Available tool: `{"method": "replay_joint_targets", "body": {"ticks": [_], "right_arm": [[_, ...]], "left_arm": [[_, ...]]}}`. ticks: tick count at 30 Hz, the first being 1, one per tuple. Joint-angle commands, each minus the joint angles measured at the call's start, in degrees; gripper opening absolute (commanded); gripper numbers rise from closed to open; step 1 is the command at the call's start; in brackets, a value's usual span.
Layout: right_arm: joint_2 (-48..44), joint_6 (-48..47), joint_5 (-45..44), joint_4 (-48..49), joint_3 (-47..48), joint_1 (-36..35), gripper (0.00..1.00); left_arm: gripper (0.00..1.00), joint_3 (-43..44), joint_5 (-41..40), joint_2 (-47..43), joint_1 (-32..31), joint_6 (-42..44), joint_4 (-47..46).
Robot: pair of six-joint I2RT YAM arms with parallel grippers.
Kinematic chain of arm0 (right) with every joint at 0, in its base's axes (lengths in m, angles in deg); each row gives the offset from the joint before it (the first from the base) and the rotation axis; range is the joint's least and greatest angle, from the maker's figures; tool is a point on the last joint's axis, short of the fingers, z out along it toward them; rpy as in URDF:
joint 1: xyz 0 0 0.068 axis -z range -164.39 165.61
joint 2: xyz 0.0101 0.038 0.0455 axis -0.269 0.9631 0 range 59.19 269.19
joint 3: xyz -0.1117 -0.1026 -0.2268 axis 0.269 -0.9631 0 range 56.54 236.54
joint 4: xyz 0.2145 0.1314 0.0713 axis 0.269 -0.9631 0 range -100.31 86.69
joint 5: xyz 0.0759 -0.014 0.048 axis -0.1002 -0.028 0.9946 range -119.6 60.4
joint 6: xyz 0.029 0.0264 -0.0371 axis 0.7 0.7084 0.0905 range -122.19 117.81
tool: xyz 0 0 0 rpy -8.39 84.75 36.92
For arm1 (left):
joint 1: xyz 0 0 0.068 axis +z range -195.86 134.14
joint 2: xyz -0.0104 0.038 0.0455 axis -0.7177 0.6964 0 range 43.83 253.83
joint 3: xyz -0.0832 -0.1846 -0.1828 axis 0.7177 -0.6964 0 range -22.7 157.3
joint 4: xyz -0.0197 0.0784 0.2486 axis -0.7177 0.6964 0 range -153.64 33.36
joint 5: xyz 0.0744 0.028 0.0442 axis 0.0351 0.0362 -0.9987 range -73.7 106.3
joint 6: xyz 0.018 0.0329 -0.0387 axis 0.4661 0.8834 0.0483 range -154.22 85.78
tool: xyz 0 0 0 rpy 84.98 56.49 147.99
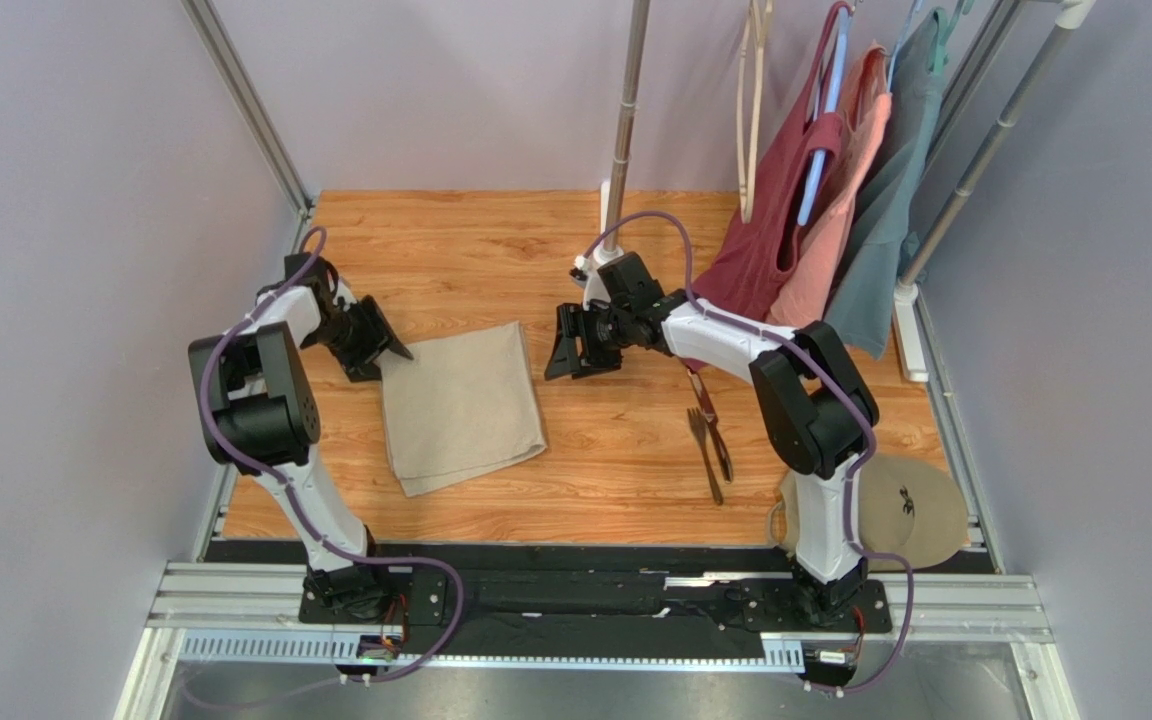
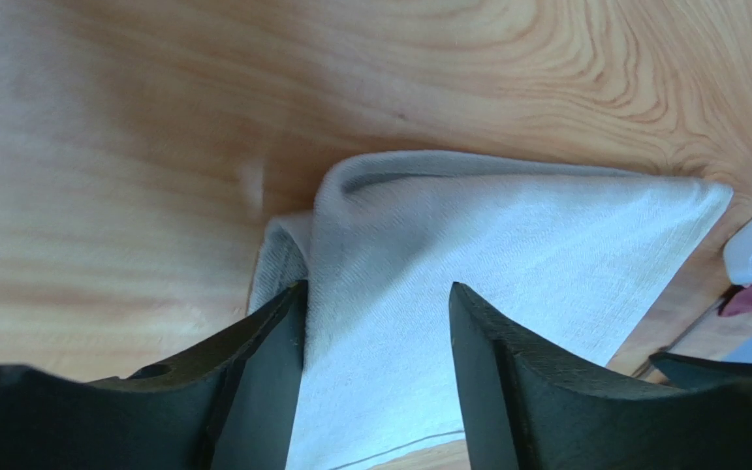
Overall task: Fold the napkin into a case and place the utensils inside
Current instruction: Smooth out the lower triangle-folded napkin at the center of the board.
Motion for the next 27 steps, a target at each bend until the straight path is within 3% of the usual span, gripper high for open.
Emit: {"method": "replay_joint_targets", "body": {"ticks": [1,6,11,14,18,22,26,27], "right_arm": [[1.1,0.1,1.3,0.8,3.2,-0.6,0.61],[0.4,-0.8,-0.1,-0.4,4.2,-2.7,0.61],[0.1,-0.7,0.4,-2.0,6.5,-5.8,0.58],[-0.1,0.7,3.2,0.2,5.6,-7.5,0.50],[2.0,4.6,9.5,5.9,1.7,-8.1,0.26],[1.4,4.2,8.7,8.2,-4.4,-7.9,0.20],[2.6,2.8,7.0,9.8,-9.9,-6.0,0.17],[3.2,3.0,6.9,9.8,-10.0,-4.9,0.15]], "left_arm": [[0.65,-1.0,-7.9,-7.1,-0.1,2.0,3.9],[0.56,-2.0,-8.8,-12.5,-1.1,2.2,5.3],[0.38,-1.2,-10.8,-15.7,-2.7,-0.7,6.9],[0.33,-2.5,-11.7,-18.7,-3.9,-2.7,5.2],[0.28,-2.4,-9.0,-17.3,-5.5,-3.9,3.3],[0.26,-2.7,-5.9,-13.7,-5.4,-3.8,1.5],[0.08,3.2,-4.6,-6.3,-5.1,-0.8,4.8],[0.08,4.3,-4.8,-4.7,-4.9,-0.4,5.1]]}}
